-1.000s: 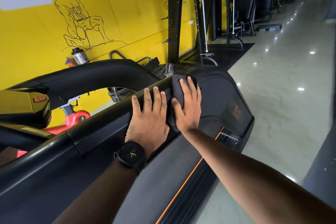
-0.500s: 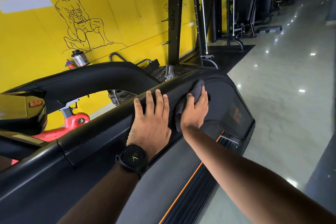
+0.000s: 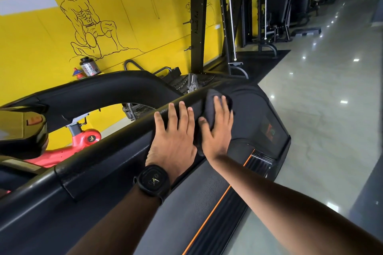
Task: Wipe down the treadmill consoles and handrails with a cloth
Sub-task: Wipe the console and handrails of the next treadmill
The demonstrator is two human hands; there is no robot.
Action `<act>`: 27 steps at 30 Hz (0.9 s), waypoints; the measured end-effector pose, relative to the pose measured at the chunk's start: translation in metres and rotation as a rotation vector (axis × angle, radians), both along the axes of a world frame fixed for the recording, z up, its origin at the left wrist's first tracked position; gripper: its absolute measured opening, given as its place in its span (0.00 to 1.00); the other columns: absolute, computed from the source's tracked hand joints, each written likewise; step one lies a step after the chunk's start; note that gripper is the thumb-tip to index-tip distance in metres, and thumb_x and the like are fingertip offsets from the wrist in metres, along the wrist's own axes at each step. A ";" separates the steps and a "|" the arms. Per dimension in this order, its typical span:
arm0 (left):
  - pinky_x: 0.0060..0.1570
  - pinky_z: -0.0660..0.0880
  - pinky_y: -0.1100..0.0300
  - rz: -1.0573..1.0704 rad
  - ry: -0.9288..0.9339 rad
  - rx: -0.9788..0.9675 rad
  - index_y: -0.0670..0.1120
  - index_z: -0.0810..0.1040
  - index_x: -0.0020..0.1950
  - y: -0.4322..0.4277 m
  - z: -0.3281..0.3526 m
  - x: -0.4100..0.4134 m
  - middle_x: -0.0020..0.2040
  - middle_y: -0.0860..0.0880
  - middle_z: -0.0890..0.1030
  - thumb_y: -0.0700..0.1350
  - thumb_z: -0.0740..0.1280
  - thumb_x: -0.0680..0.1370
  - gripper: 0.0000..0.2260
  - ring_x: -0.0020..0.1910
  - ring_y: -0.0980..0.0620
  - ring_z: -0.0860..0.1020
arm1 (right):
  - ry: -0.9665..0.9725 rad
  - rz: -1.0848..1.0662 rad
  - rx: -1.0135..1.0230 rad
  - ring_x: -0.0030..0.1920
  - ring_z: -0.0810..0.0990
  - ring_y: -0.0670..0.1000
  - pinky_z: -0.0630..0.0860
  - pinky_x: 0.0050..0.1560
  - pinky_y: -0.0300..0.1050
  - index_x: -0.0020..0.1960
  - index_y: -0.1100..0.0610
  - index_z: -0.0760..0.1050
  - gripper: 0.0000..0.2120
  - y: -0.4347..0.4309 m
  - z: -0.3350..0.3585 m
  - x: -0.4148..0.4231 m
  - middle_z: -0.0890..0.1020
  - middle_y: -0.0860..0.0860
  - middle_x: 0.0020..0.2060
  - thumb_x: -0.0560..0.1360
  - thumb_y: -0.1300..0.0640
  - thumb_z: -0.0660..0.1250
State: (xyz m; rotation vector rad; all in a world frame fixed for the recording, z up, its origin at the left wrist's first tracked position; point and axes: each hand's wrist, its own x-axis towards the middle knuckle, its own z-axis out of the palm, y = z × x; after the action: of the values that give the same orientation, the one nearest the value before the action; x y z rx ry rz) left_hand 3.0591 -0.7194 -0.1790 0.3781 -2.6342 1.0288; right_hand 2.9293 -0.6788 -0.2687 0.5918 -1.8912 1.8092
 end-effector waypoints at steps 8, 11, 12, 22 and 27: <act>0.70 0.56 0.31 -0.001 -0.010 -0.003 0.35 0.45 0.80 0.002 0.000 -0.006 0.79 0.33 0.51 0.56 0.52 0.79 0.37 0.77 0.32 0.54 | -0.455 -0.026 -0.197 0.80 0.56 0.53 0.51 0.76 0.44 0.80 0.47 0.61 0.34 0.000 0.006 -0.009 0.62 0.46 0.80 0.75 0.43 0.58; 0.70 0.56 0.30 0.002 -0.013 -0.005 0.35 0.45 0.80 0.004 0.001 -0.011 0.79 0.33 0.51 0.56 0.53 0.80 0.37 0.77 0.32 0.54 | -0.057 0.007 -0.001 0.81 0.55 0.53 0.43 0.76 0.34 0.80 0.49 0.63 0.32 0.003 -0.001 -0.005 0.61 0.46 0.80 0.77 0.46 0.60; 0.70 0.57 0.30 0.001 -0.013 -0.006 0.35 0.45 0.80 0.004 0.001 -0.013 0.79 0.33 0.51 0.56 0.53 0.80 0.37 0.77 0.32 0.54 | 0.016 0.006 0.042 0.81 0.55 0.54 0.43 0.77 0.34 0.80 0.50 0.64 0.31 0.004 -0.001 -0.012 0.62 0.46 0.80 0.77 0.47 0.61; 0.70 0.57 0.30 -0.010 -0.021 -0.011 0.35 0.45 0.80 0.005 0.000 -0.024 0.79 0.33 0.50 0.58 0.53 0.80 0.38 0.77 0.31 0.53 | 0.040 -0.006 0.034 0.80 0.57 0.55 0.47 0.79 0.42 0.79 0.51 0.65 0.32 0.005 0.006 -0.022 0.63 0.48 0.80 0.76 0.47 0.60; 0.70 0.56 0.30 -0.019 -0.032 -0.016 0.34 0.45 0.80 0.006 -0.001 -0.031 0.79 0.33 0.50 0.58 0.53 0.80 0.38 0.77 0.31 0.53 | -0.338 -0.026 -0.187 0.80 0.56 0.51 0.52 0.77 0.41 0.80 0.47 0.63 0.32 0.001 0.008 -0.029 0.63 0.45 0.80 0.76 0.45 0.59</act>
State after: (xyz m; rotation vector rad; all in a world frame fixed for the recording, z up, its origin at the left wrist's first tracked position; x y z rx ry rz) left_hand 3.0278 -0.7135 -0.1802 0.3352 -2.6510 1.0584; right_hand 2.9003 -0.6781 -0.2609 0.2042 -1.8919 2.1473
